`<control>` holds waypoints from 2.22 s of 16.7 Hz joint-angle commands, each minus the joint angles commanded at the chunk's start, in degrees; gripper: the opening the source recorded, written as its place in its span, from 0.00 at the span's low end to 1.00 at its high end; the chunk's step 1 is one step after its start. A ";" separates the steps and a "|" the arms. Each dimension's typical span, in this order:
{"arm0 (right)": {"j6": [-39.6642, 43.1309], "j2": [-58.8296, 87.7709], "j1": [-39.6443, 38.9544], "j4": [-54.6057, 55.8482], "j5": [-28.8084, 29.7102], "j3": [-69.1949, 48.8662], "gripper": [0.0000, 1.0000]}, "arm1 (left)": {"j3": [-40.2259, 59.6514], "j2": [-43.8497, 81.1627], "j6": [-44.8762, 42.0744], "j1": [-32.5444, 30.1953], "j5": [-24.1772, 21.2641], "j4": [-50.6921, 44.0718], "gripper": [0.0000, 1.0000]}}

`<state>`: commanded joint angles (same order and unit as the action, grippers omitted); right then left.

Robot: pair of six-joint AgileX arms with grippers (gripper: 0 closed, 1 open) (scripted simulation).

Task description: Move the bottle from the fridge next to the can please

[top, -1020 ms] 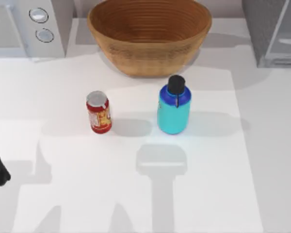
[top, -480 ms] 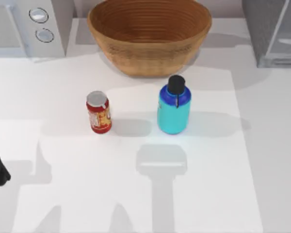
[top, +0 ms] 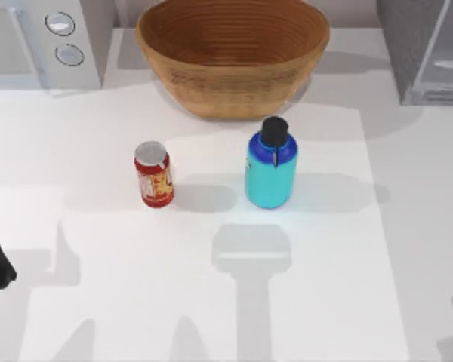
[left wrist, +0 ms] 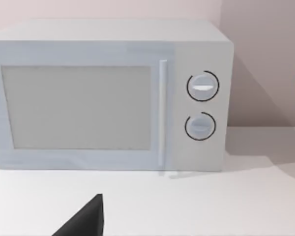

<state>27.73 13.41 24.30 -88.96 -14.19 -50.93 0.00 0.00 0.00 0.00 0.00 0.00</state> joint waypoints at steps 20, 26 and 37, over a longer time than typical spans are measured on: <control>90.34 91.14 79.45 3.19 -39.98 -25.84 1.00 | 0.00 0.00 0.00 0.00 0.00 0.00 1.00; 88.39 91.08 78.01 4.86 -39.73 -25.61 1.00 | 0.00 0.00 0.00 0.00 0.00 0.00 1.00; 40.88 91.97 50.36 43.02 -33.63 -24.60 1.00 | 0.00 0.00 0.00 0.00 0.00 0.00 1.00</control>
<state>68.61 105.38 74.66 -45.94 -47.82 -75.53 0.00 0.00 0.00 0.00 0.00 0.00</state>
